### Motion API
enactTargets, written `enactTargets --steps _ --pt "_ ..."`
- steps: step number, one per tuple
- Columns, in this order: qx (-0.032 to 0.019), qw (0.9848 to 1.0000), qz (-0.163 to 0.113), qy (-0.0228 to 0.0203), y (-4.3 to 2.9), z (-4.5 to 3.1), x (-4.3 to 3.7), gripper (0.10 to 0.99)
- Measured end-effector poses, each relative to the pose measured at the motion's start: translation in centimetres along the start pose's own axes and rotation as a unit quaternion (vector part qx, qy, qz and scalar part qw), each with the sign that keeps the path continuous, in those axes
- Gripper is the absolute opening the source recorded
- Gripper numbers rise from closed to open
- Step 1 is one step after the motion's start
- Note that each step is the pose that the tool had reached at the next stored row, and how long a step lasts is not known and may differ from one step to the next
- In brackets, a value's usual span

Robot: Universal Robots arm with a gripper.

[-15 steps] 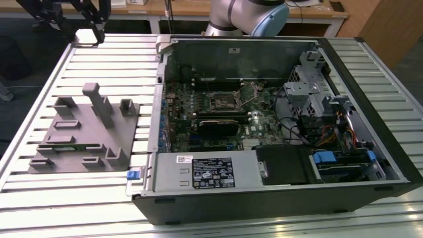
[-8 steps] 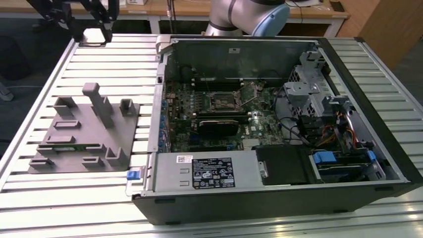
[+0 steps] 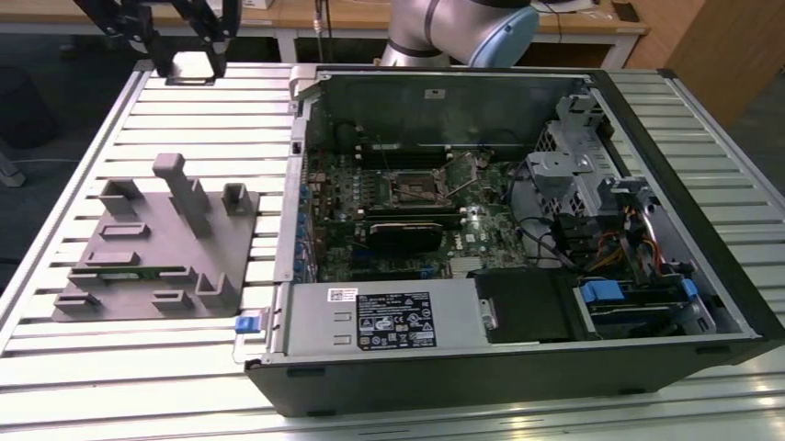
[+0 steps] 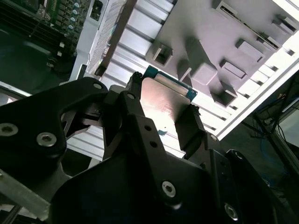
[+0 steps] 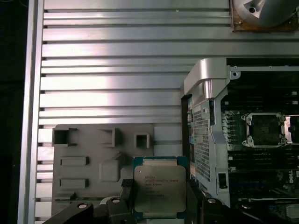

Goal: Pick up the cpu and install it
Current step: 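Pick up the cpu and move it towards the insertion slot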

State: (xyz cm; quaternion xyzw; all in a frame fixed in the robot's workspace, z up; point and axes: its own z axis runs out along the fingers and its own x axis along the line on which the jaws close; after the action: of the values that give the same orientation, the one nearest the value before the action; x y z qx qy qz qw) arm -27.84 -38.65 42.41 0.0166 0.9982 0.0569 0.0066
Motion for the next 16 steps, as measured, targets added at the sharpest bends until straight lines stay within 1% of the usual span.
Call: enactTargets --steps 16 --pt "-0.0002 1.0000 -0.001 0.0002 0.27 0.07 -3.34 0.541"
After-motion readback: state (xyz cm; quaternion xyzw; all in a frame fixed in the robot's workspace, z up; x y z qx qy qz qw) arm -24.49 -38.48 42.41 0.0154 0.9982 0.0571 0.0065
